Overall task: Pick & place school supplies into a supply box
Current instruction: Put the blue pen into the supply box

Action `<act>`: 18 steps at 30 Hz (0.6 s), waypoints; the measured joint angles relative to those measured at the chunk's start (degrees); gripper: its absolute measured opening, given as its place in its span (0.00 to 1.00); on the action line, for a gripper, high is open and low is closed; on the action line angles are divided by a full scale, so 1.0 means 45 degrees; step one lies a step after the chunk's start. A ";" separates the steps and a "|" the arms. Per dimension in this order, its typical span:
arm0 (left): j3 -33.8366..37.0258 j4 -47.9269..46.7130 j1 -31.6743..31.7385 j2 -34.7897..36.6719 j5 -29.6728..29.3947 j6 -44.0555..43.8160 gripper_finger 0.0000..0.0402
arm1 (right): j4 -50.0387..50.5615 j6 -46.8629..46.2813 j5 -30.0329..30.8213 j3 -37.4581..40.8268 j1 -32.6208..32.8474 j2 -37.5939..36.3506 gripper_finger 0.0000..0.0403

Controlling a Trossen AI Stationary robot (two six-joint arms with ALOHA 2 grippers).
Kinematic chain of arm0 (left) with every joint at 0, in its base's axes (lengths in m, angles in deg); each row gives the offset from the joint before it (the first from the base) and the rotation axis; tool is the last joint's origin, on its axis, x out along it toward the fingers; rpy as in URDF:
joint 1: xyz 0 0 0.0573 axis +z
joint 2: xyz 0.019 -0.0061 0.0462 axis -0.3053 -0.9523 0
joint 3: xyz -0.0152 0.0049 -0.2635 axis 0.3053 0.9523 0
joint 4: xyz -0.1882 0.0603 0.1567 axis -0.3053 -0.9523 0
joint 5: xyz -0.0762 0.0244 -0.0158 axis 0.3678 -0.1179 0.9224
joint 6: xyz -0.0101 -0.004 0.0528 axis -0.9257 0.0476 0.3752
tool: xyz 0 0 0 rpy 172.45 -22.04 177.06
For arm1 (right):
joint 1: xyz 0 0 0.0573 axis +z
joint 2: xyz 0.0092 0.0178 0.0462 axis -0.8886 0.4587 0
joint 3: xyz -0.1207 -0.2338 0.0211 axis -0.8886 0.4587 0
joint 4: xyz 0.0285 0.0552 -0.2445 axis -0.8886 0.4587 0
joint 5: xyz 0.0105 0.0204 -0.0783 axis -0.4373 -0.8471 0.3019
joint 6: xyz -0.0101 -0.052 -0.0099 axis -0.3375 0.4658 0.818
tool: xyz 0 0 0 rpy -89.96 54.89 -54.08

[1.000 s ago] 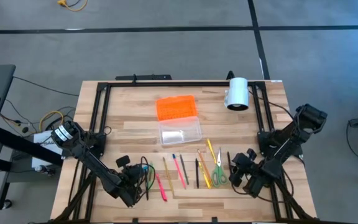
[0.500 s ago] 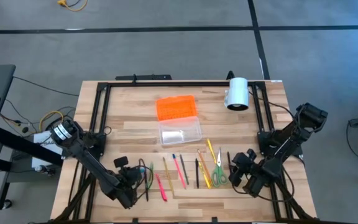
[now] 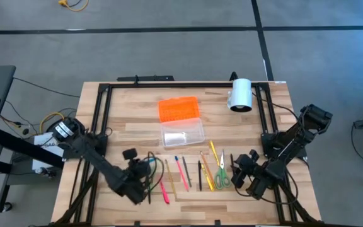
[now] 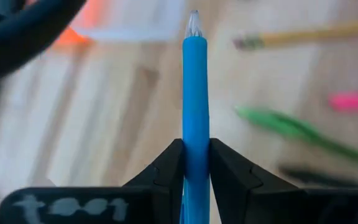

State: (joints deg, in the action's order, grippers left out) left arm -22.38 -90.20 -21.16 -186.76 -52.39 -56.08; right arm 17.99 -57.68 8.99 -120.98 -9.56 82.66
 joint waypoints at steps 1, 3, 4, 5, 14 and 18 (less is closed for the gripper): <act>0.0000 0.0182 0.0340 0.0001 -0.0351 0.0360 0.14 | 0.0000 0.0104 0.0043 0.0000 -0.0006 0.0000 0.30; -0.0003 0.0751 0.1099 0.0006 -0.0917 0.1301 0.14 | -0.0005 0.0276 0.0099 0.0000 -0.0007 0.0000 0.30; -0.0007 0.1144 0.1506 0.0008 -0.1079 0.1821 0.14 | 0.0000 0.0296 0.0111 0.0000 -0.0007 0.0000 0.30; -0.0010 0.1584 0.1902 0.0011 -0.1171 0.2431 0.14 | 0.0016 0.0296 0.0131 0.0000 -0.0007 0.0000 0.30; -0.0015 0.7878 0.5250 0.0021 0.0162 0.9251 0.14 | 0.0095 0.0311 0.0163 0.0000 -0.0007 0.0000 0.30; -0.0019 0.9554 0.6385 0.0021 0.1554 1.0977 0.14 | 0.0287 0.0306 0.0163 0.0000 -0.0007 0.0000 0.30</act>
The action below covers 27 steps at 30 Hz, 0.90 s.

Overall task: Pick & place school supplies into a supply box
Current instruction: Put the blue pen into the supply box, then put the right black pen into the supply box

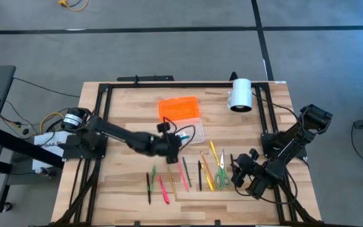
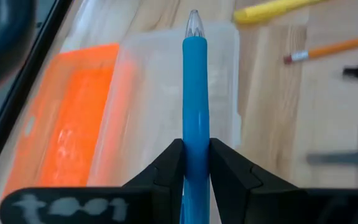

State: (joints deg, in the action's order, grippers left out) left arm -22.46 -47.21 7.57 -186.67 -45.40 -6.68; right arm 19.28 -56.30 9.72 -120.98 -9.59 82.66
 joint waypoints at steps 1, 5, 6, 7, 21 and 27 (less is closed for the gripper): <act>0.0000 0.0179 0.0261 0.0000 0.0293 0.0232 0.14 | 0.0040 0.0000 0.0000 0.0000 0.0000 0.0000 0.30; 0.0000 0.0248 0.1132 0.0000 0.0983 0.0722 0.14 | 0.0147 0.0000 0.0000 0.0000 0.0000 0.0000 0.30; 0.0000 0.0230 0.1315 0.0000 0.1107 0.0751 0.14 | 0.0176 0.0000 0.0000 0.0000 -0.0003 0.0000 0.30; 0.0000 0.0212 0.1490 0.0000 0.1239 0.0761 0.14 | 0.0183 -0.0005 0.0000 0.0000 -0.0031 0.0000 0.30; 0.0000 0.0152 0.2314 -0.0039 0.2320 0.1078 0.19 | 0.0305 0.0321 -0.0039 0.0000 -0.0685 0.0000 0.30; 0.0000 0.0272 0.2295 -0.0044 0.2320 0.1173 0.31 | 0.0164 0.0321 -0.0044 0.0000 -0.0641 0.0003 0.30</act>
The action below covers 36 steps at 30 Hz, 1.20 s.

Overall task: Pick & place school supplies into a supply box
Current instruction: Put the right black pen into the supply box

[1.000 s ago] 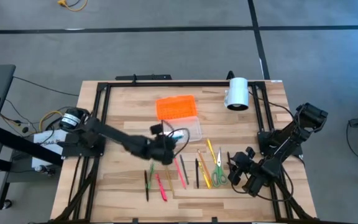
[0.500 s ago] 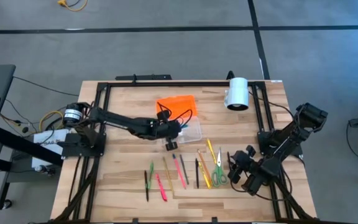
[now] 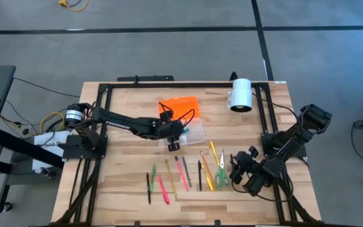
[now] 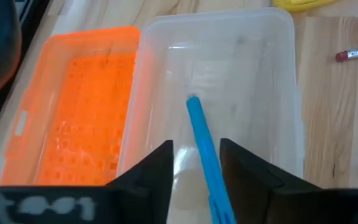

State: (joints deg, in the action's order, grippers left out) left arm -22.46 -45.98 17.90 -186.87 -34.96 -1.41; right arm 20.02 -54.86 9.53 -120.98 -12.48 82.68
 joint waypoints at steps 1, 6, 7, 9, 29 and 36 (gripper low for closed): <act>0.0000 -0.0003 0.0000 0.0000 0.0002 -0.0001 0.33 | -0.0012 -0.0012 0.0000 -0.0004 0.0000 0.0000 0.30; 0.0000 0.0108 -0.0273 -0.0005 0.0571 -0.0103 0.39 | -0.0439 -0.0155 -0.0041 0.0000 0.0000 -0.0002 0.30; 0.0000 0.0177 -0.0434 -0.0005 0.0750 -0.0108 0.40 | -0.0541 -0.0279 -0.0136 -0.0005 0.0000 -0.0003 0.30; -0.0012 0.0173 -0.0810 -0.0005 0.0994 -0.0123 0.40 | -0.0566 -0.0707 -0.0495 -0.0005 -0.0048 -0.0001 0.30; -0.0010 -0.1339 -0.4923 -0.0005 -0.0911 -0.2489 0.39 | -0.0886 -0.2006 -0.2905 -0.0005 -0.0695 0.0045 0.30; -0.0010 -0.1393 -0.6621 -0.0005 -0.2920 -0.3366 0.39 | -0.0799 -0.2032 -0.3669 -0.0079 -0.0680 0.0642 0.30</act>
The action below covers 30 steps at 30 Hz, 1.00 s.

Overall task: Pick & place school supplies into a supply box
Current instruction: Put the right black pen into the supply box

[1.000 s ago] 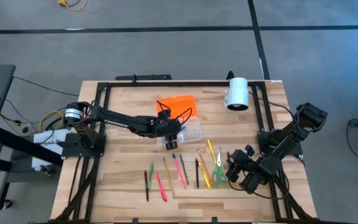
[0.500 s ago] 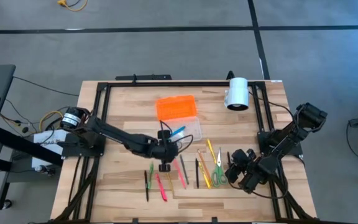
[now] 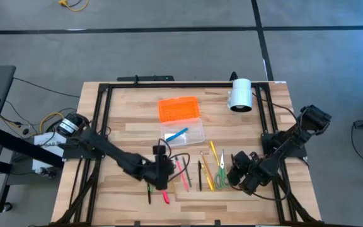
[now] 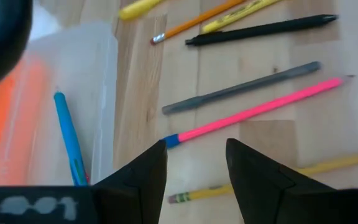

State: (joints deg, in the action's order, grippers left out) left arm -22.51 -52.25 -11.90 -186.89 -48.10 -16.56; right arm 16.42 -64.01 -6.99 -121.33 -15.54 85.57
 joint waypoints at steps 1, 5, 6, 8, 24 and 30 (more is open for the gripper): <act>0.0000 -0.0031 -0.0279 0.0000 -0.0309 -0.0094 0.39 | 0.0049 0.0001 0.0005 -0.0037 0.0001 0.0130 0.30; 0.0000 -0.0104 -0.1363 0.0048 -0.1874 0.0047 0.39 | 0.0299 0.0071 -0.0179 -0.0183 0.0000 0.0224 0.30; 0.0000 -0.0234 -0.1609 0.0110 -0.2198 0.0064 0.39 | 0.0463 0.0190 -0.0324 -0.0295 -0.0008 0.0231 0.29; 0.0000 -0.0669 -0.2126 0.0345 -0.2831 -0.0221 0.39 | 0.0843 0.0464 -0.0601 -0.0576 -0.0028 0.0267 0.27; -0.0002 -0.6186 -0.5610 0.1059 -0.7815 -0.6305 0.39 | 0.2178 0.4536 -0.5209 -0.1738 -0.1899 0.0282 0.12; 0.0000 -0.7043 -0.5775 0.1059 -0.8203 -0.7141 0.39 | 0.2173 0.5521 -0.5435 -0.1738 -0.2482 0.0277 0.12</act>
State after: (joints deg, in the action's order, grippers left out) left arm -22.51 -83.95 -37.88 -182.12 -85.01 -48.69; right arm 26.20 -39.16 -31.44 -129.15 -26.71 86.82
